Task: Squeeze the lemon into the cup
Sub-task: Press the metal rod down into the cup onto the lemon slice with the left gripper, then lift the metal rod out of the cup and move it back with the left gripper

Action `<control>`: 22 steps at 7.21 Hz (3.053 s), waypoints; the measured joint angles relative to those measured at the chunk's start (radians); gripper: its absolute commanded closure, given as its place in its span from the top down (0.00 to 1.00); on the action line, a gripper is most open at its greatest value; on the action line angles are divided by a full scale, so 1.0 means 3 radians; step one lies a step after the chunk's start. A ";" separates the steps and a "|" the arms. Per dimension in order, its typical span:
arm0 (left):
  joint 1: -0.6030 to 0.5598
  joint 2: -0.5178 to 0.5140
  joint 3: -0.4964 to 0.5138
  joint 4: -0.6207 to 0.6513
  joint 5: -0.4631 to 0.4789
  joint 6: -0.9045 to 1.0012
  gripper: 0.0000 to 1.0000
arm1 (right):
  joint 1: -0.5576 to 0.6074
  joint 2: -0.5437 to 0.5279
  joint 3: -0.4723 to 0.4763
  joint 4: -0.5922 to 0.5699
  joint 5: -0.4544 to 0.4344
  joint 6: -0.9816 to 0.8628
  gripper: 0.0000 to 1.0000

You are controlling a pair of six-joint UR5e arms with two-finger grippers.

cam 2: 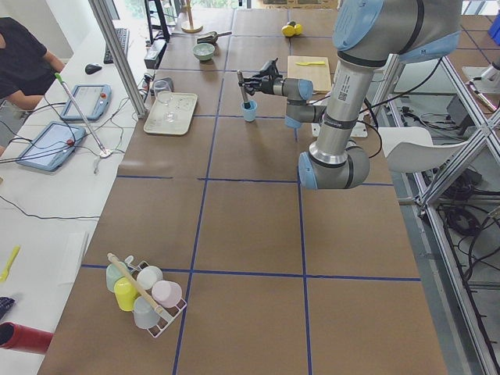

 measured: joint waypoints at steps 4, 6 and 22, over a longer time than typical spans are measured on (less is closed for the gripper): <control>0.0085 0.0005 0.0098 -0.0025 0.0001 -0.0004 0.00 | 0.0012 0.0012 0.0002 0.0002 0.0000 -0.0004 1.00; 0.0094 0.0004 0.0104 -0.0026 0.0001 -0.0004 0.00 | 0.0017 0.0012 0.0008 0.0002 0.0000 -0.0001 1.00; -0.0385 0.1001 -0.1157 -0.0450 -0.0542 0.0567 0.00 | 0.0066 0.0041 0.0051 0.0002 -0.0001 -0.0005 1.00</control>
